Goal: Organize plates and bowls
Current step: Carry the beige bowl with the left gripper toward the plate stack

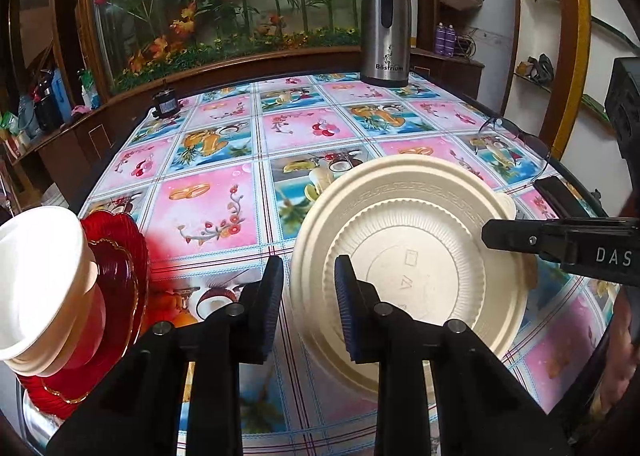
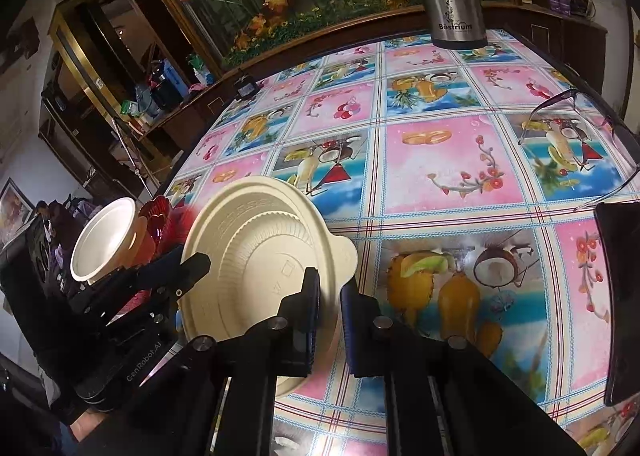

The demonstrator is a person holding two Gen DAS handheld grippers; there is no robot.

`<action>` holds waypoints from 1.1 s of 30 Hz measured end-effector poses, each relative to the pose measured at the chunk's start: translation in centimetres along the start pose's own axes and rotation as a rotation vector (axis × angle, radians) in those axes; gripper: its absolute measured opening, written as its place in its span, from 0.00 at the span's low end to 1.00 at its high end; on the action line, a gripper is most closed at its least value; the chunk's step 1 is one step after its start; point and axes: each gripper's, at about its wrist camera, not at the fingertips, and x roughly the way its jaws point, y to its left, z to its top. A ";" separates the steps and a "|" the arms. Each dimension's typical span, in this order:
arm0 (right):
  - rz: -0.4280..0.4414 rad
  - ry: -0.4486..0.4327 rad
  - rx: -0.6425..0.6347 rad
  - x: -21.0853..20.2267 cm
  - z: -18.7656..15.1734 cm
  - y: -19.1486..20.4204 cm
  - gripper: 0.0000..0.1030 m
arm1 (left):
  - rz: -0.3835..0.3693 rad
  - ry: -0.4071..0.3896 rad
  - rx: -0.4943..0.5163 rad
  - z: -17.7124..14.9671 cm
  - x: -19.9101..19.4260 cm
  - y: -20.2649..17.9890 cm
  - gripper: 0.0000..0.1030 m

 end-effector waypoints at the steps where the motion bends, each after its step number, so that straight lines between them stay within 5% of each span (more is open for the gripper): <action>1: 0.006 0.004 0.007 0.1 0.0 -0.1 0.12 | 0.001 0.003 0.002 0.0 0.0 -0.1 0.23; 33: 0.022 -0.002 0.022 0.4 -0.4 -0.4 0.10 | 0.049 -0.032 0.039 -0.1 -0.6 -0.8 0.18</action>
